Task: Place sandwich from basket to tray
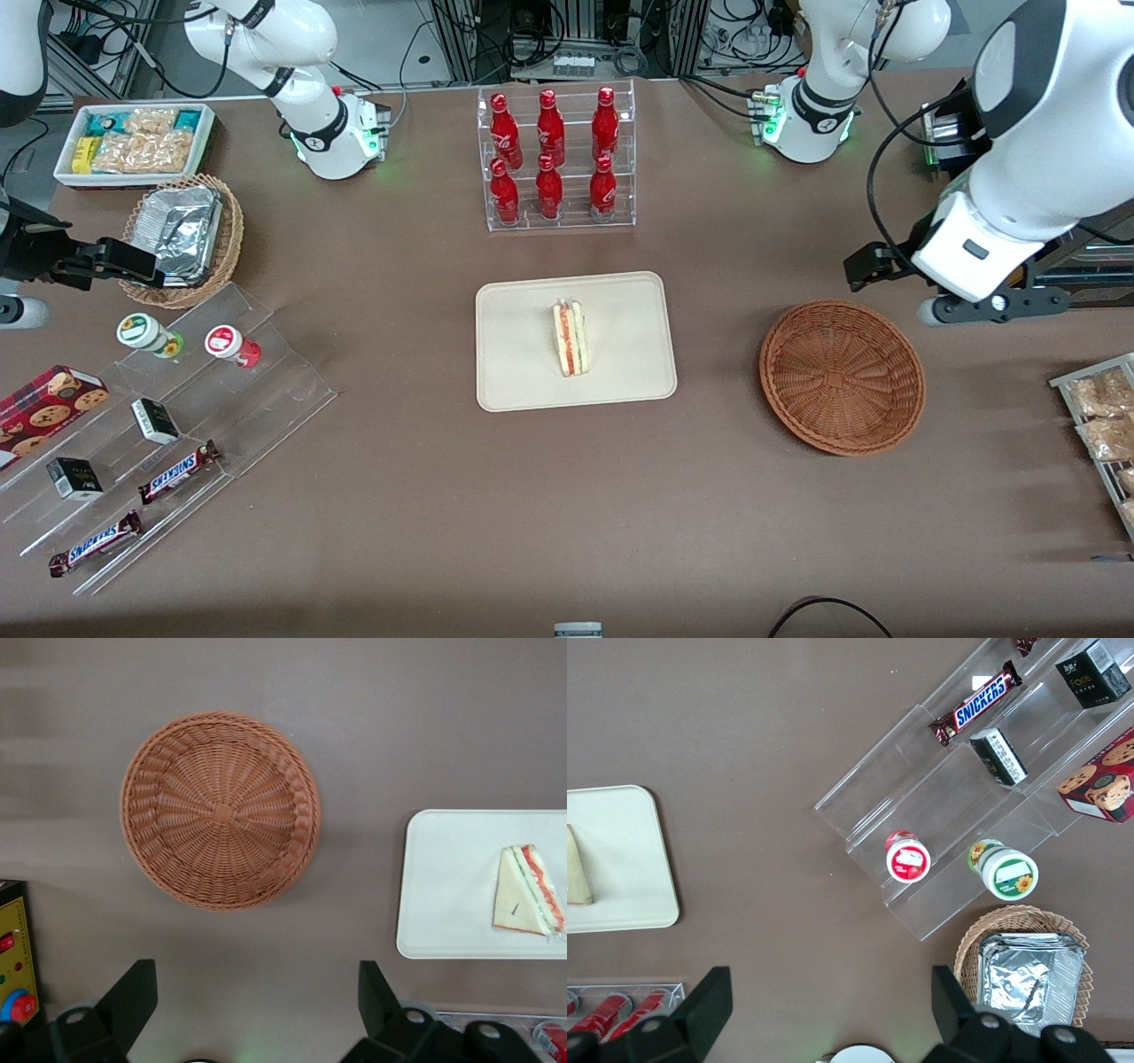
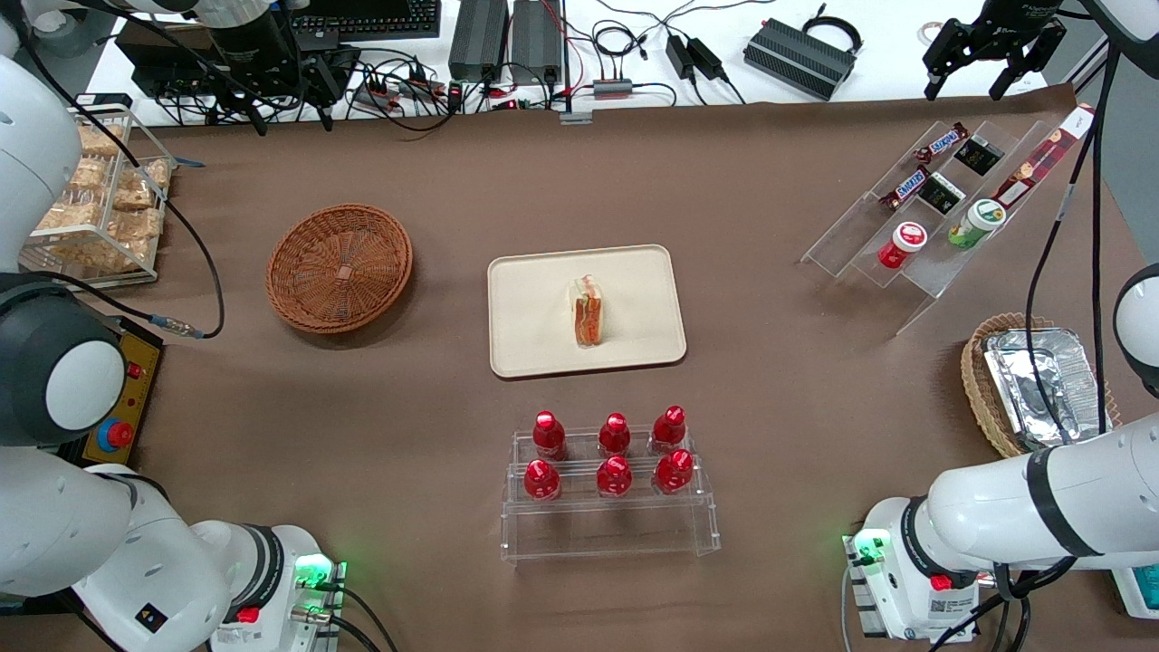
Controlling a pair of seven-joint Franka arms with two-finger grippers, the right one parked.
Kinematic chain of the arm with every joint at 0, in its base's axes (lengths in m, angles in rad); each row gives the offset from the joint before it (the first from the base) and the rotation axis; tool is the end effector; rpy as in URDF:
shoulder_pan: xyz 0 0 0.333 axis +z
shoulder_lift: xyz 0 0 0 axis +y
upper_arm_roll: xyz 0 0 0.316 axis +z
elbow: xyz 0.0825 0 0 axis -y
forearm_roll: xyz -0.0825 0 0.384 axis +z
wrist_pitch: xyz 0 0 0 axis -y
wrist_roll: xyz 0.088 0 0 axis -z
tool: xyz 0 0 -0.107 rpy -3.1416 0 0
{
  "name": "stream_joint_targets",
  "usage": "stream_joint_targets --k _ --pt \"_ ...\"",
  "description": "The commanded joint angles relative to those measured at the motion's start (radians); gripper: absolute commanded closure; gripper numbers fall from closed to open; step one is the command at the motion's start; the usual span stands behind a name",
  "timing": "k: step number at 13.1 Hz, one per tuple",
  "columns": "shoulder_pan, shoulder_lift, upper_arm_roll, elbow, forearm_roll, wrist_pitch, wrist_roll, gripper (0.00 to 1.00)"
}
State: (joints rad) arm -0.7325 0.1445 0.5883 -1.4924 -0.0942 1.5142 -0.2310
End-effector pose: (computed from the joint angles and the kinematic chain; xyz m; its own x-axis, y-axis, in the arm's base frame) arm 0.5730 -0.1173 0.5868 0.9914 0.0851 -0.0990 0.0847 -0.9964 -0.0088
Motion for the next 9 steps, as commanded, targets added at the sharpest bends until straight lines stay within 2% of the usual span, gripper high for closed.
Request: stream_joint_targets --k 1,2,4,6,9 --pt "-0.01 -0.057 0.05 -0.019 -0.007 -0.015 0.063 0.0" --pt "0.048 -0.053 0.035 -0.016 -0.01 -0.032 0.084 0.0" --pt "0.257 -0.059 -0.205 -0.011 -0.003 -0.038 0.088 0.0" --pt "0.446 -0.077 -0.406 -0.015 0.005 -0.042 0.09 0.0" --pt "0.695 -0.123 -0.637 -0.06 0.028 -0.042 0.131 0.0"
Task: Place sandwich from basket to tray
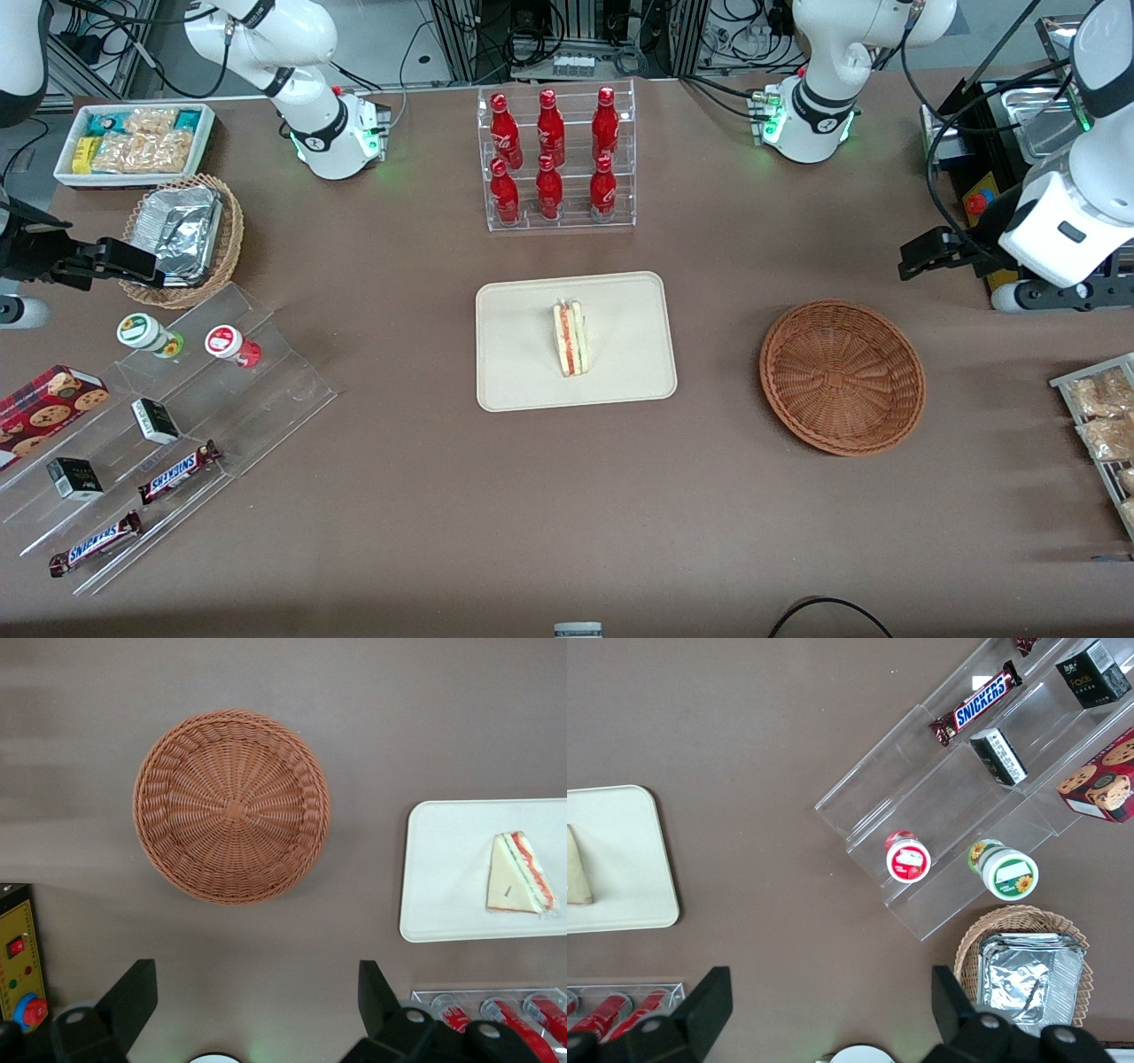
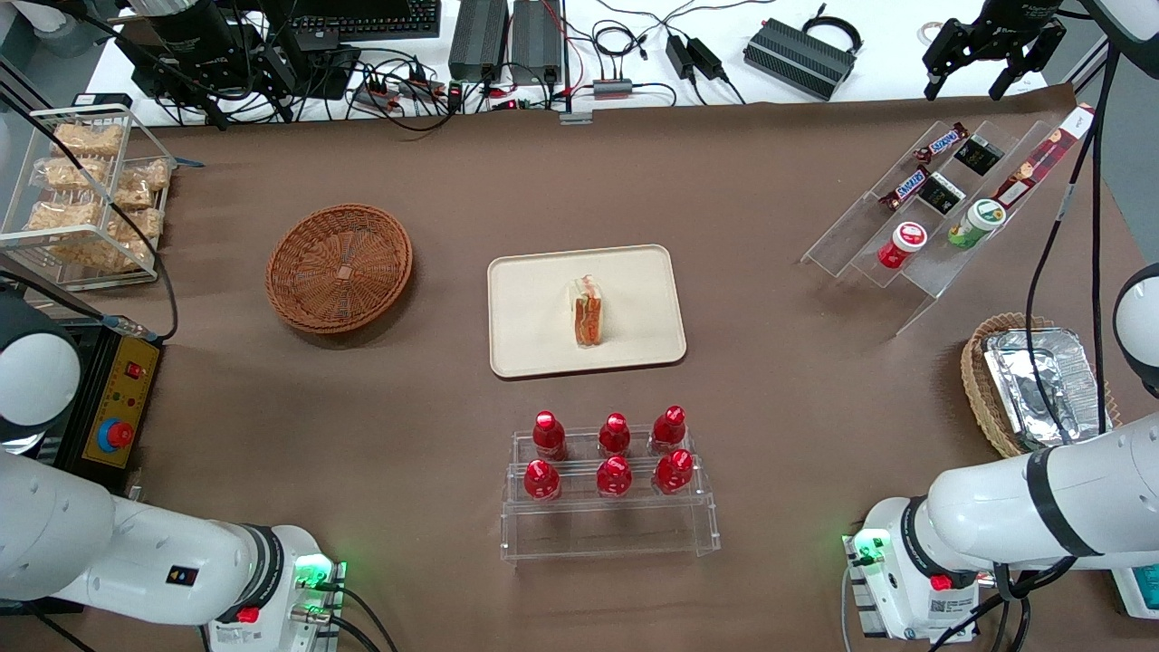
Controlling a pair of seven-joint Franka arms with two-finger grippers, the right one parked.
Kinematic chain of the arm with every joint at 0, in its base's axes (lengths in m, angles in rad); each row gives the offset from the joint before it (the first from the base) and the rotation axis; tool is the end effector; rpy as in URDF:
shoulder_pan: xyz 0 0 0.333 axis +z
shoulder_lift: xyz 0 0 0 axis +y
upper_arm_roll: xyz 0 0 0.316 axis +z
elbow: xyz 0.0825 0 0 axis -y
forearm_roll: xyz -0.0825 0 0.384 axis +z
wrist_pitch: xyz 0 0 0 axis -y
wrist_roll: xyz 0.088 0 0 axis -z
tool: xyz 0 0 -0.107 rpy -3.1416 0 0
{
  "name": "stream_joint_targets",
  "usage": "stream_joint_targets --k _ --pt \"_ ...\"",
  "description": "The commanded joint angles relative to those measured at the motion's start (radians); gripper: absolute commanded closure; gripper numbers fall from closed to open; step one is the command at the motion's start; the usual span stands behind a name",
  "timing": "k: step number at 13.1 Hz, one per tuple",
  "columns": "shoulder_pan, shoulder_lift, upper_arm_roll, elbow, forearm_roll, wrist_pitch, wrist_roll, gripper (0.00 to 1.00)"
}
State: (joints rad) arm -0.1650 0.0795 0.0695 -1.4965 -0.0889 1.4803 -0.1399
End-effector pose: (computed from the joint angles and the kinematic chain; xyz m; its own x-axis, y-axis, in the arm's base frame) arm 0.5654 -0.0660 0.6075 0.9937 0.0367 -0.1057 0.0442 -0.9966 0.0692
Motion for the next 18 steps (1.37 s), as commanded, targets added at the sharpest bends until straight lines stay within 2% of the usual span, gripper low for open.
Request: stream_joint_targets --k 1,3,6,10,15,18 --pt "0.157 -0.078 -0.167 -0.079 0.061 -0.006 0.042 0.0" --pt "0.183 -0.112 -0.195 -0.12 0.081 0.004 0.048 0.0" --pt "0.182 -0.156 -0.188 -0.163 0.084 0.008 0.086 0.0" --pt "0.168 -0.099 -0.185 -0.081 0.074 -0.003 0.077 0.0" --pt "0.115 -0.103 -0.091 -0.074 0.093 0.005 0.148 0.0" --pt "0.102 -0.093 -0.091 -0.07 0.083 0.006 0.149 0.0"
